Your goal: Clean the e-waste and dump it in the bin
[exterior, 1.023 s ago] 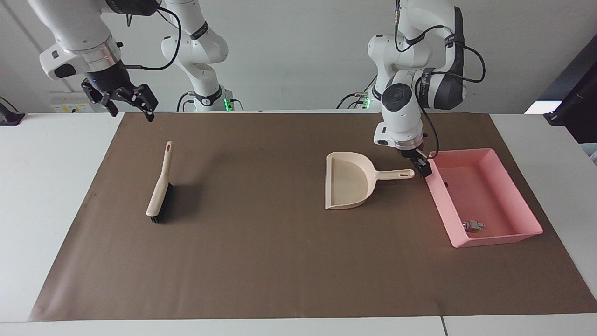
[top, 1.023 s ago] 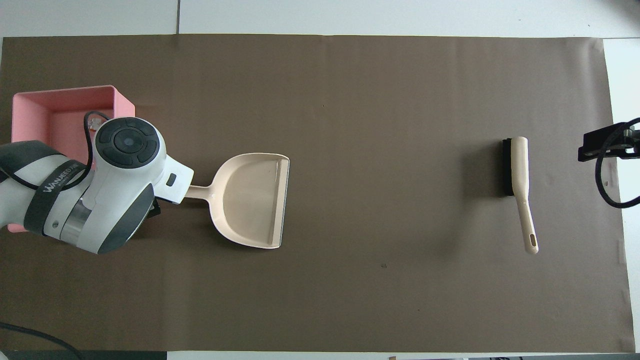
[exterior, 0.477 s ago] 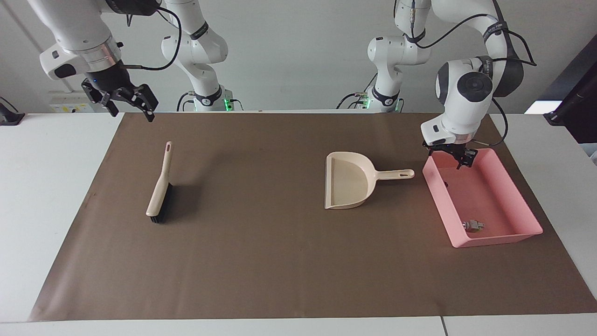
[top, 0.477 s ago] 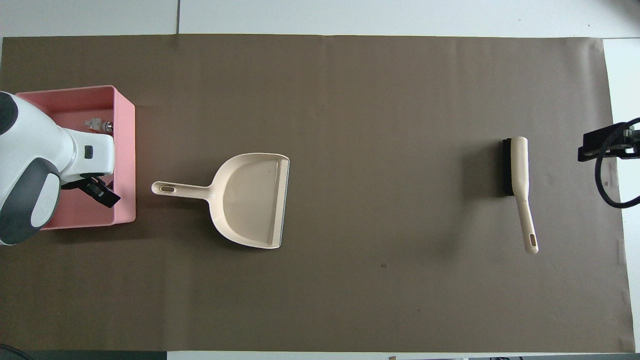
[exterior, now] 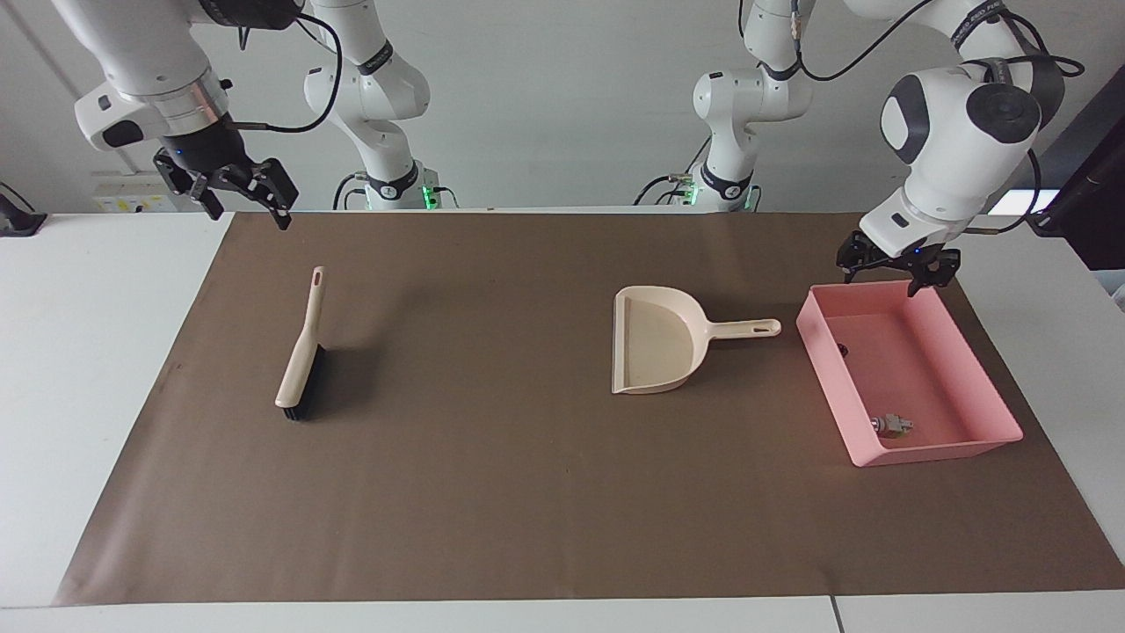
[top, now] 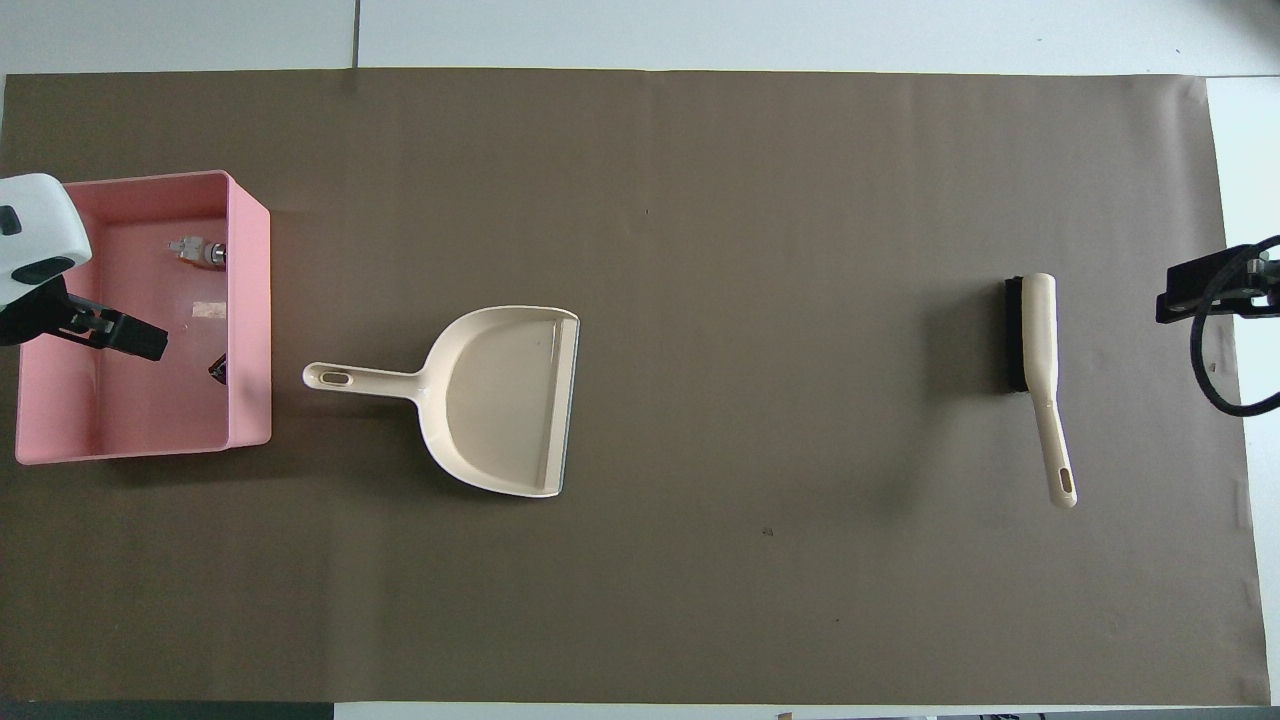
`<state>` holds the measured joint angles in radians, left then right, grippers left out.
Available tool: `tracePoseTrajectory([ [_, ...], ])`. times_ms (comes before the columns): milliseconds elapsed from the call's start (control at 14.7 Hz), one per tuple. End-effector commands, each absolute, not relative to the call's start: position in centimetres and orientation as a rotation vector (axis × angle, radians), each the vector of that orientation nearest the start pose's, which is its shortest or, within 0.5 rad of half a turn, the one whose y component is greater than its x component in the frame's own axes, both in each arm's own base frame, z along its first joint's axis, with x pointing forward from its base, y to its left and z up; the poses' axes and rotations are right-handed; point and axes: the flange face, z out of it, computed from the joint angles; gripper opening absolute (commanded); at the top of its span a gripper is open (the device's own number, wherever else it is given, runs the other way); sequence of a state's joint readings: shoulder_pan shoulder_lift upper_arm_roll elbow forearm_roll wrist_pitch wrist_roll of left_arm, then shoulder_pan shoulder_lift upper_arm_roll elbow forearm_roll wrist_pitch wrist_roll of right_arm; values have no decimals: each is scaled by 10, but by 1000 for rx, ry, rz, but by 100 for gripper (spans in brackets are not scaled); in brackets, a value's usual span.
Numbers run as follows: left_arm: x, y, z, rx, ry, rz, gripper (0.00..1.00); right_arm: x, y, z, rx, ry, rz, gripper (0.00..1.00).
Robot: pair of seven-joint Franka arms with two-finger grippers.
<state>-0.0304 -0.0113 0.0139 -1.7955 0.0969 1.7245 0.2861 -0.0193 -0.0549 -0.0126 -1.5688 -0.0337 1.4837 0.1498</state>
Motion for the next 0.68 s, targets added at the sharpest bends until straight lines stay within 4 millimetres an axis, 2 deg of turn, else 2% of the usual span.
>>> tracePoseTrajectory([
  [0, 558, 5, 566, -3116, 246, 103, 98, 524, -25, 650, -3149, 288, 52, 100],
  [205, 556, 4, 585, -3127, 234, 104, 98, 525, -26, 650, -3147, 293, 42, 100],
  [409, 554, 5, 594, -3143, 164, 115, 98, 526, -21, 650, -3148, 273, 35, 100],
  [614, 542, 10, 596, -3136, 56, 164, 98, 528, -21, 651, -3148, 266, 8, 100],
])
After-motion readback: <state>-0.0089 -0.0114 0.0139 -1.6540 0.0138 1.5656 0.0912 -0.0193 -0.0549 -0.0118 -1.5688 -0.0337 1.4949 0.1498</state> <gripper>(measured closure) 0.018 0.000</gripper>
